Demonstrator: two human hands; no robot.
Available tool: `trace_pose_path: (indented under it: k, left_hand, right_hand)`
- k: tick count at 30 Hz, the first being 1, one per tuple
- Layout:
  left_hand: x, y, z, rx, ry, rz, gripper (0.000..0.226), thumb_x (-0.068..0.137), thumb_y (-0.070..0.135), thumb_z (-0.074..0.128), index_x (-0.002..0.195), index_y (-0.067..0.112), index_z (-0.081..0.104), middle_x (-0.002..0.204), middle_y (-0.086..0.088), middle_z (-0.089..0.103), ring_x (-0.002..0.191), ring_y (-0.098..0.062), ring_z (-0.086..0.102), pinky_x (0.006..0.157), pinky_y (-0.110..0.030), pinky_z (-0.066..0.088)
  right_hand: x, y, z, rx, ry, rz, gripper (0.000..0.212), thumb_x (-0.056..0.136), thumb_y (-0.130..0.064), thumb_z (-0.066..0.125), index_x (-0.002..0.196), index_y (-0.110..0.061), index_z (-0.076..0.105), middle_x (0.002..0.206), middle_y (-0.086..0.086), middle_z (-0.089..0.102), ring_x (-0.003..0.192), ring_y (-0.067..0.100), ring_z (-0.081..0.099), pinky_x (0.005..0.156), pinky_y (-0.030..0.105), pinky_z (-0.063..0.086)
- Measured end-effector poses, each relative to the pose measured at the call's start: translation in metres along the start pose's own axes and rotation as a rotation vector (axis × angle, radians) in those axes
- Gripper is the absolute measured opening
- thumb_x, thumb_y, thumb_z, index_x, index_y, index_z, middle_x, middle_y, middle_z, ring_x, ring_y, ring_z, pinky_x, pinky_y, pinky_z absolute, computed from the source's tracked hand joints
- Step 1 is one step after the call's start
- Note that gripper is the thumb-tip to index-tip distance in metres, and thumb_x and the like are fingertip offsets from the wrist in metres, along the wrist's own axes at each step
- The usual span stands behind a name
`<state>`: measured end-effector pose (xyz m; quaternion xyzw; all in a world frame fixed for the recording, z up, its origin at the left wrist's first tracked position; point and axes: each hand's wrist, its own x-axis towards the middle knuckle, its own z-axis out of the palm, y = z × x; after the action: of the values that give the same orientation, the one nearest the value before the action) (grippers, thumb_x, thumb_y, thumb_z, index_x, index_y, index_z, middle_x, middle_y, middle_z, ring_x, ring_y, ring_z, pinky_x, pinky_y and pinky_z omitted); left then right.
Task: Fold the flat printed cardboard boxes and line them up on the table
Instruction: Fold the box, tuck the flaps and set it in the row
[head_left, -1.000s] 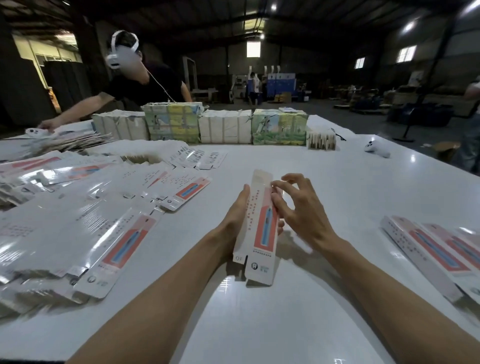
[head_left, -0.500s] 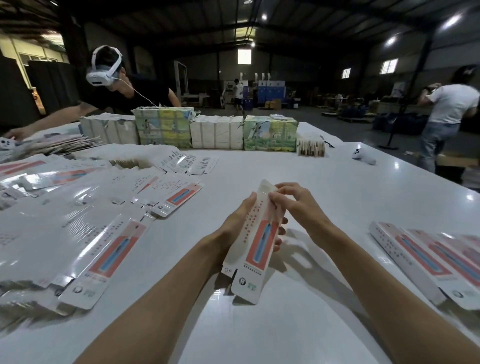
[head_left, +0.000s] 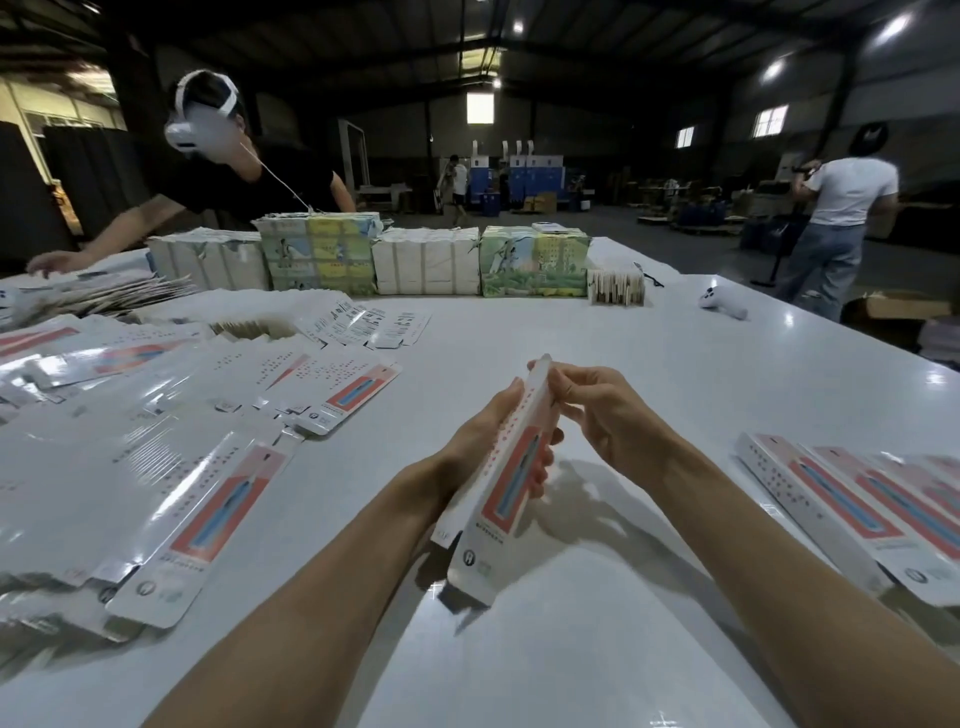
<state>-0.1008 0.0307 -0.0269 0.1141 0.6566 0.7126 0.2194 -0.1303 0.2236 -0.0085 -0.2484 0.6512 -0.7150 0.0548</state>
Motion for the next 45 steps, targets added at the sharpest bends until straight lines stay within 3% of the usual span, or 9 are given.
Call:
trace_pose_path:
  k: [9,15,19,23,29,33,37,41,45]
  left_hand:
    - [-0.008,-0.003,-0.001,-0.537,0.066,-0.001,0.062,0.101,0.07,0.039,0.101,0.01,0.053,0.071,-0.007,0.051,0.053,-0.012,0.052,0.051,-0.021,0.049]
    - [-0.011,-0.009,-0.002,-0.308,0.147,0.114,0.061,0.104,0.069,0.025,0.11,0.021,0.062,0.078,-0.007,0.073,0.064,-0.018,0.072,0.061,-0.03,0.061]
    - [-0.006,-0.008,-0.002,-0.234,0.198,0.129,0.061,0.102,0.07,0.03,0.109,0.02,0.064,0.083,-0.01,0.073,0.064,-0.021,0.072,0.063,-0.03,0.06]
    - [-0.005,-0.017,-0.001,-0.227,0.17,0.111,0.072,0.099,0.077,0.028,0.134,0.026,0.065,0.111,-0.016,0.077,0.1,-0.035,0.077,0.079,-0.041,0.063]
    - [0.002,-0.017,-0.003,-0.227,0.178,0.069,0.074,0.097,0.079,0.031,0.128,0.019,0.061,0.083,-0.012,0.071,0.072,-0.024,0.073,0.067,-0.034,0.061]
    - [0.004,-0.016,0.003,-0.221,0.288,0.106,0.058,0.103,0.071,0.036,0.132,0.029,0.063,0.103,-0.016,0.079,0.093,-0.04,0.078,0.082,-0.049,0.065]
    - [0.004,-0.018,0.001,0.022,0.477,0.273,0.029,0.109,0.047,0.049,0.135,0.048,0.036,0.104,-0.017,0.073,0.083,-0.034,0.079,0.076,-0.051,0.066]
    - [-0.004,-0.02,0.004,0.221,0.421,0.392,0.036,0.112,0.047,0.039,0.143,0.066,0.035,0.129,-0.001,0.067,0.098,-0.023,0.078,0.078,-0.044,0.066]
    - [-0.005,-0.013,0.01,0.111,0.308,0.292,0.055,0.104,0.066,0.036,0.156,0.048,0.035,0.135,-0.008,0.068,0.102,-0.035,0.077,0.089,-0.062,0.061]
  right_hand:
    - [-0.001,0.018,0.031,0.098,0.139,0.099,0.051,0.094,-0.029,0.075,0.139,-0.018,0.055,0.127,0.008,0.072,0.116,0.025,0.071,0.1,0.04,0.056]
    - [-0.005,0.016,0.035,0.085,0.111,0.209,0.058,0.097,-0.031,0.073,0.146,-0.017,0.045,0.083,0.01,0.072,0.071,0.015,0.069,0.068,0.025,0.059]
    - [-0.009,0.015,0.035,0.113,0.063,0.172,0.057,0.096,-0.035,0.073,0.146,-0.019,0.05,0.088,0.013,0.073,0.076,0.02,0.072,0.072,0.029,0.061]
    - [-0.007,0.013,0.035,0.022,0.168,0.063,0.069,0.094,-0.039,0.074,0.151,-0.03,0.037,0.103,0.013,0.079,0.096,0.03,0.077,0.084,0.05,0.063]
    - [-0.008,0.019,0.039,-0.081,0.139,-0.006,0.074,0.088,-0.046,0.079,0.149,-0.035,0.039,0.096,0.013,0.077,0.097,0.031,0.078,0.088,0.045,0.064]
    - [-0.006,0.018,0.038,-0.064,0.199,0.003,0.068,0.087,-0.049,0.079,0.143,-0.041,0.041,0.102,0.011,0.076,0.1,0.027,0.077,0.085,0.045,0.065]
    - [-0.007,0.015,0.027,-0.136,0.241,-0.048,0.07,0.085,-0.05,0.081,0.142,-0.036,0.043,0.098,0.012,0.077,0.1,0.027,0.077,0.085,0.039,0.065]
    - [-0.009,0.015,0.018,-0.173,0.219,-0.038,0.062,0.088,-0.047,0.079,0.141,-0.033,0.05,0.1,0.012,0.078,0.099,0.029,0.077,0.091,0.05,0.063]
    - [-0.009,0.016,0.016,-0.174,0.177,-0.035,0.062,0.087,-0.051,0.08,0.142,-0.038,0.054,0.101,0.01,0.078,0.1,0.031,0.076,0.094,0.054,0.061]
